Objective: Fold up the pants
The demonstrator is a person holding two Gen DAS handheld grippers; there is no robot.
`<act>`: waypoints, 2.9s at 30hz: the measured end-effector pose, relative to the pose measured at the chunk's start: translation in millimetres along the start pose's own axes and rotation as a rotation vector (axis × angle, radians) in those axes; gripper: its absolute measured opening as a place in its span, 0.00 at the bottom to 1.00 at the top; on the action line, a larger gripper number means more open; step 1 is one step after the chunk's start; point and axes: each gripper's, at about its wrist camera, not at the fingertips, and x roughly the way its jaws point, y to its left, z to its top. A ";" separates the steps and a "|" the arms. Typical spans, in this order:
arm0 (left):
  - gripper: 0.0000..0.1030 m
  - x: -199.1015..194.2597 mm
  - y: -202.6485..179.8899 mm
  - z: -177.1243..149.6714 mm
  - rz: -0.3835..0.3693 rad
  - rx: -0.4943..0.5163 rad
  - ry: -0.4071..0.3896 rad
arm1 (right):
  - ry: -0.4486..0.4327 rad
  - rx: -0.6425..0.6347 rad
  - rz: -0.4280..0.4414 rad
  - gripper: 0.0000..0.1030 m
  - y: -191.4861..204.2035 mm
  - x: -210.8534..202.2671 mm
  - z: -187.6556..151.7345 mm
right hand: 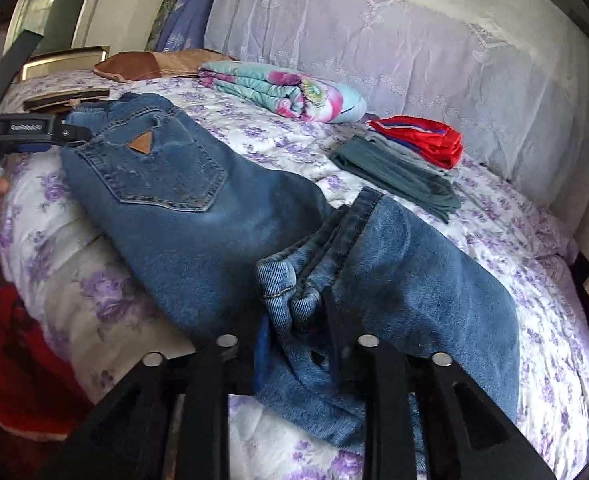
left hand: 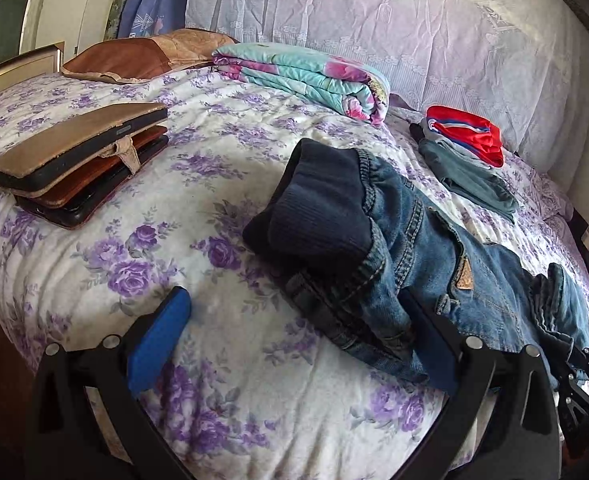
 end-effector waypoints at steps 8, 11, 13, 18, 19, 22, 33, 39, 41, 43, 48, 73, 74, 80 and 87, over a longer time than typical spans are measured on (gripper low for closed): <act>0.96 -0.8 -0.8 0.7 0.002 0.000 -0.003 | -0.151 0.225 0.129 0.61 -58.0 -46.4 16.5; 0.96 -0.9 -0.8 1.5 0.004 -0.001 -0.003 | -0.140 0.342 -0.001 0.61 -91.5 -27.6 26.9; 0.96 -0.6 -0.4 2.2 0.003 0.000 -0.002 | -0.013 0.362 -0.043 0.62 -94.7 12.4 27.7; 0.96 -0.9 -0.5 2.7 0.001 0.001 0.001 | 0.139 0.369 -0.038 0.64 -86.1 56.9 15.4; 0.96 -0.9 -0.5 2.6 0.001 0.001 0.001 | 0.126 0.397 -0.013 0.64 -90.3 50.4 16.5; 0.96 -1.0 -0.2 3.0 0.001 0.002 0.000 | 0.013 0.459 0.027 0.66 -93.3 15.1 13.0; 0.96 0.1 -1.3 2.3 0.015 0.004 0.000 | 0.049 0.422 -0.070 0.83 -90.8 -6.2 -41.9; 0.96 0.9 -1.3 3.0 0.023 0.006 -0.002 | -0.080 0.408 0.009 0.88 -88.7 -27.8 -2.8; 0.96 0.8 -0.9 3.3 0.022 0.006 0.000 | -0.068 0.388 -0.003 0.88 -86.2 -9.9 15.3; 0.96 0.4 -1.6 2.1 0.020 0.008 0.004 | -0.024 0.391 0.012 0.88 -83.4 16.2 30.6; 0.96 1.0 -0.5 4.0 0.012 0.010 0.016 | 0.144 0.333 -0.008 0.96 -69.4 67.7 28.5; 0.96 17.5 26.9 33.2 -0.324 -0.392 0.318 | -0.015 0.481 -0.146 0.97 -165.0 -2.9 -62.2; 0.96 18.3 25.3 33.6 -0.322 -0.396 0.319 | -0.013 0.512 -0.122 0.97 -165.1 1.9 -68.7; 0.95 28.3 0.4 35.1 -0.399 -0.437 0.380 | -0.008 0.697 0.055 0.97 -179.3 10.2 -95.3; 0.95 34.1 1.0 31.3 -0.370 -0.451 0.343 | -0.023 0.677 0.037 0.97 -172.7 5.1 -97.3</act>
